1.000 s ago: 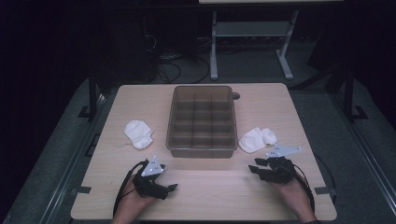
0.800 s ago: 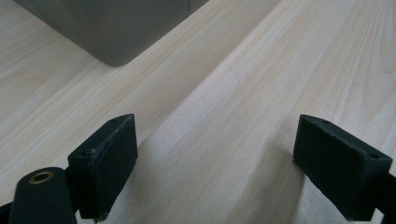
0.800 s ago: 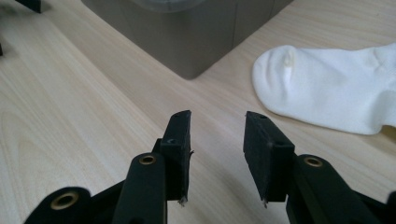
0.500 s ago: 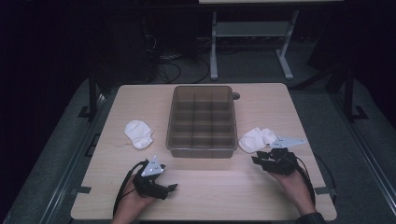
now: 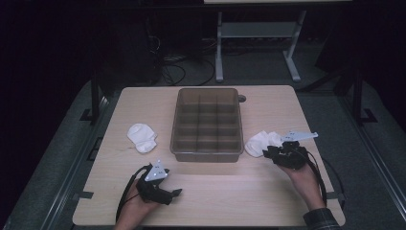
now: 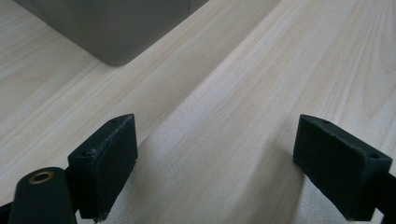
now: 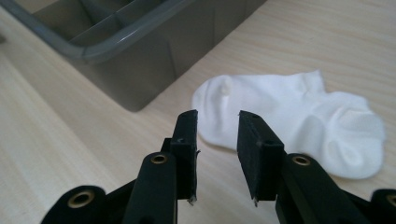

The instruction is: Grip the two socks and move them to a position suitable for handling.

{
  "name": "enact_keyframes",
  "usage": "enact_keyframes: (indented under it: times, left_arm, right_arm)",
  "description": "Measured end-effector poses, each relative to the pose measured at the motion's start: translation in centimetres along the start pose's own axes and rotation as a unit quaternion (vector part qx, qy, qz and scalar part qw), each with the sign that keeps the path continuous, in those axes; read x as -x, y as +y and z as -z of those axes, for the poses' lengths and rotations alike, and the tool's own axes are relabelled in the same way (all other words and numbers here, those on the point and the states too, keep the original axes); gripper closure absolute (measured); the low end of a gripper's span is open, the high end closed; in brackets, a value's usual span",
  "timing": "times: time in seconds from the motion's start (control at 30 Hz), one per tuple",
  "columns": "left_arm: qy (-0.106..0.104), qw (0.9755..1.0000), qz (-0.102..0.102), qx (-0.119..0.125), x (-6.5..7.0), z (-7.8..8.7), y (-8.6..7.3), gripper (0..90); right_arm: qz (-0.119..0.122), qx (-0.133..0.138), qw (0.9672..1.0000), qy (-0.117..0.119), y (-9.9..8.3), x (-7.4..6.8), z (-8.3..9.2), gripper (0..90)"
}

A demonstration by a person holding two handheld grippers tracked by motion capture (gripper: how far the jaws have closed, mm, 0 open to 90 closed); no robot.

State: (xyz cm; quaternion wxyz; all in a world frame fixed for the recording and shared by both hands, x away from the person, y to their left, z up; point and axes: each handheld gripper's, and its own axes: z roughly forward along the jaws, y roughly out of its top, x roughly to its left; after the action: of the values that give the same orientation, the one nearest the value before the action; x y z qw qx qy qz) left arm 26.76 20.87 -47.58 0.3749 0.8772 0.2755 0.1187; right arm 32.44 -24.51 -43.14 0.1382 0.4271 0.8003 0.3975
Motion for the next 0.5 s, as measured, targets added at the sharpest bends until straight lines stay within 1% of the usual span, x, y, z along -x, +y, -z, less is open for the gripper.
enact_keyframes:
  times: [0.13,0.17,0.23,0.27,0.33,0.37,0.43,0.5]
  left_arm:
    - [0.0,1.0,0.0,0.0,0.0,0.0,0.0,13.4]
    - [0.0,1.0,0.0,0.0,0.0,0.0,0.0,13.4]
    - [0.0,1.0,0.0,0.0,0.0,0.0,0.0,13.4]
    - [0.0,1.0,0.0,-0.001,0.0,0.0,0.0,13.4]
    - [0.0,1.0,0.0,-0.001,0.0,0.0,0.0,13.4]
    - [0.0,1.0,0.0,-0.001,0.0,0.0,0.0,13.4]
    - [0.0,1.0,0.0,-0.001,0.0,0.0,0.0,13.5]
    - [0.0,1.0,0.0,-0.001,0.0,0.0,0.0,13.4]
  right_arm:
    - [-0.002,0.003,1.0,-0.006,0.5,0.8,-0.2,68.0]
    - [-0.005,0.003,1.0,-0.008,0.8,1.2,-0.3,68.0]
    - [-0.007,0.003,0.9999,-0.01,0.9,1.3,-0.4,68.0]
    - [-0.009,0.01,0.9998,-0.014,1.1,1.8,-0.5,68.7]
    - [-0.012,0.008,0.9998,-0.016,1.1,1.9,-0.6,68.6]
    - [-0.013,0.005,0.9997,-0.018,1.2,2.2,-0.7,68.6]
    - [-0.016,0.01,0.9995,-0.026,1.5,2.9,-0.8,69.7]
    - [-0.019,0.01,0.9994,-0.028,1.6,3.0,-0.9,69.8]
